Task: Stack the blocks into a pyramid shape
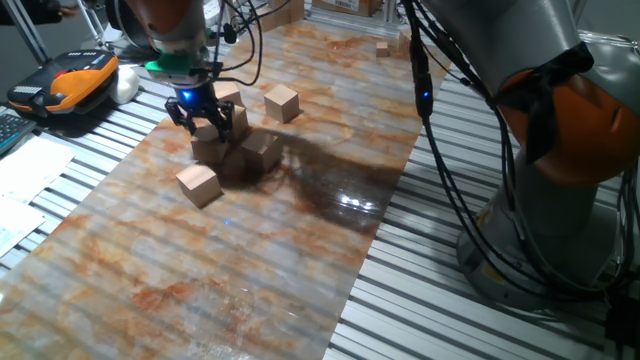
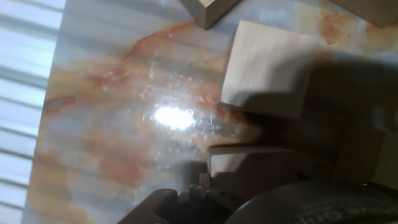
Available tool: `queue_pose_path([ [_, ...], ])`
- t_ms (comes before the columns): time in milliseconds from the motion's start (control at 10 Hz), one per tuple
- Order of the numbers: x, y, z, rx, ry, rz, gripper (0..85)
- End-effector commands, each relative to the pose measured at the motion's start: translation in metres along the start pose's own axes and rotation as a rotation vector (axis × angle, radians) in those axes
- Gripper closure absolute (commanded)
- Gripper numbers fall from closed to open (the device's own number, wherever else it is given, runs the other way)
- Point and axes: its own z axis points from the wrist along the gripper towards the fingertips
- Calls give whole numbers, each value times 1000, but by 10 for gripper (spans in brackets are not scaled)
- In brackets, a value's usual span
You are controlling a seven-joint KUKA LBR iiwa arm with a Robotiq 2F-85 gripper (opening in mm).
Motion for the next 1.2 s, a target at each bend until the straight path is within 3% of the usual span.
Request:
queue_pose_path([
  [0, -2, 1, -1, -5, 7, 35, 850],
  [100, -5, 2, -3, -5, 10, 66, 850],
  [300, -5, 3, -3, 36, -24, 103, 850],
  [1100, -8, 4, -2, 84, -61, 147, 850],
])
